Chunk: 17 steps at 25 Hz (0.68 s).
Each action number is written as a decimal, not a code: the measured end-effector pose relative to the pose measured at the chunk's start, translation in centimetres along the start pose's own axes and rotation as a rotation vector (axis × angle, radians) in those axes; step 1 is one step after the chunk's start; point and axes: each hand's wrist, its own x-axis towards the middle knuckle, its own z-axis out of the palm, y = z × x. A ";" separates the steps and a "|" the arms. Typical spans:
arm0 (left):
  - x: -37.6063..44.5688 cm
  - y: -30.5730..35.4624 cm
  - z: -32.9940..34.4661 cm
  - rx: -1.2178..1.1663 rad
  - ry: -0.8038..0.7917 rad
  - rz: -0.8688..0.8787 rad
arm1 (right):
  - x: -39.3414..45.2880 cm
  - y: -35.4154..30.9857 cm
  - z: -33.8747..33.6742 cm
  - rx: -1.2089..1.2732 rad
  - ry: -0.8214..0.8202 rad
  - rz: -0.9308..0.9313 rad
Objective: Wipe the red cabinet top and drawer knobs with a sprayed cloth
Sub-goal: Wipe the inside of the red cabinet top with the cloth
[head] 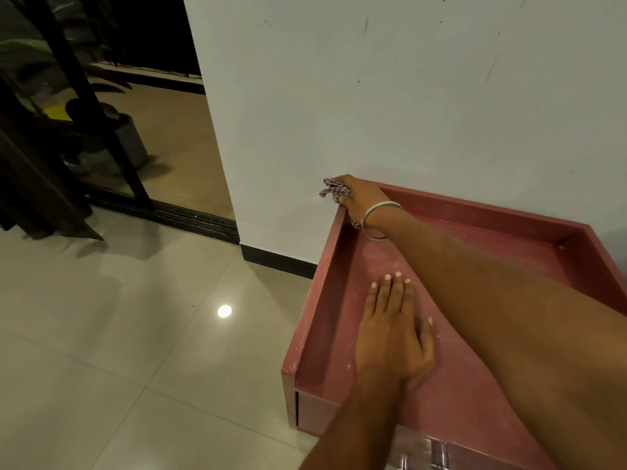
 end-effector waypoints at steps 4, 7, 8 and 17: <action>0.1 -0.4 0.3 0.018 -0.011 -0.010 | -1.0 -1.9 0.4 -0.007 -0.020 0.020; 0.2 -0.1 0.0 0.065 -0.034 -0.007 | -2.8 -2.7 0.8 -0.043 -0.061 -0.056; 0.2 0.0 -0.3 0.083 -0.041 0.000 | -3.6 -2.6 1.0 -0.041 -0.054 -0.085; -0.1 0.3 -1.1 0.079 -0.040 0.016 | -5.6 -2.5 1.7 0.010 -0.030 -0.119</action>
